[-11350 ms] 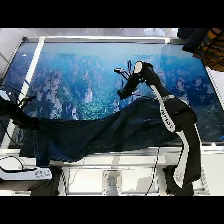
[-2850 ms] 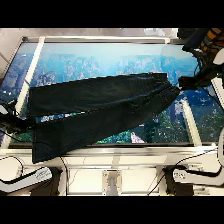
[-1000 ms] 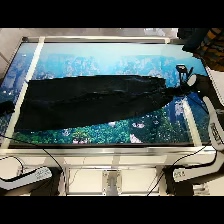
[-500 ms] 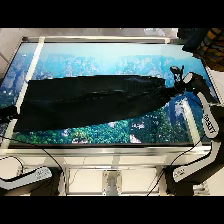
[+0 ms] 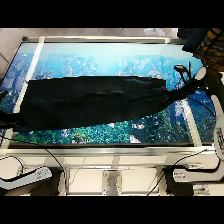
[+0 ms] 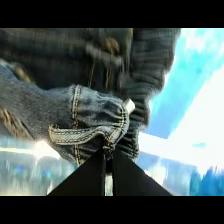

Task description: Fold the clothes and pants, and hang the long-sleeved shirts on hangers.

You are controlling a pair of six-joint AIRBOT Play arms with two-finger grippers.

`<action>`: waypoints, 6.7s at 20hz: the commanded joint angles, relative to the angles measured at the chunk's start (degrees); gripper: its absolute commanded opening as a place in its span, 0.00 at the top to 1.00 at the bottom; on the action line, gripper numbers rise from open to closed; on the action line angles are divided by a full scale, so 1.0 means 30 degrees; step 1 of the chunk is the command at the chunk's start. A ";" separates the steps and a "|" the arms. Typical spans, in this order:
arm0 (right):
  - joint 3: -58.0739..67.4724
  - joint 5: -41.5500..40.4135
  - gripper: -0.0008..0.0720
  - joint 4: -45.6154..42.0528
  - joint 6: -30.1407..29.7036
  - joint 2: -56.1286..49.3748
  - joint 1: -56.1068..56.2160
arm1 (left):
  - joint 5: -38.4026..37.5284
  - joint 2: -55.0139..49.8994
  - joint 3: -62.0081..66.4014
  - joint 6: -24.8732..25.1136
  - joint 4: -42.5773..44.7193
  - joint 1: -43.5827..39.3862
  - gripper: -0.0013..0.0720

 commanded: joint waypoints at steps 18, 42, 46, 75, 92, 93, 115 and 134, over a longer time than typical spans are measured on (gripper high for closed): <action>-0.6783 -0.5763 0.97 0.6477 0.2790 0.4707 -0.3271 | 0.1275 0.0321 -0.0750 0.0270 -0.0095 -0.0015 0.31; -0.7708 0.0117 0.97 -0.1253 0.5697 0.6768 0.0117 | 0.1749 0.0546 -0.0750 0.0219 -0.1384 -0.0080 0.31; -0.7308 -0.3009 0.97 -0.1428 0.7373 0.5056 0.0117 | 0.1741 0.0546 -0.0750 0.0219 -0.1603 -0.0080 0.31; -0.8386 -0.5785 0.97 -0.1413 0.7978 0.6754 0.0117 | 0.1537 0.0546 -0.0750 -0.0146 -0.2244 -0.0087 0.83; -0.7482 -0.4167 0.97 0.0991 0.7111 0.0954 0.2178 | 0.1523 0.0561 -0.0750 -0.0146 -0.2244 -0.0087 0.83; -0.7686 -0.3475 0.97 0.0882 0.6870 0.0954 0.2608 | 0.1530 0.0561 -0.0750 -0.0146 -0.2251 -0.0087 0.83; -1.3034 0.2922 0.97 -0.3519 0.7067 1.0979 -0.0831 | 0.1836 0.0554 -0.0750 -0.0138 -0.2244 -0.0087 0.83; -0.7883 0.3264 0.52 0.0787 -0.5049 1.1162 -0.0444 | 0.0663 0.0619 -0.0750 0.9020 0.4488 -0.4408 0.95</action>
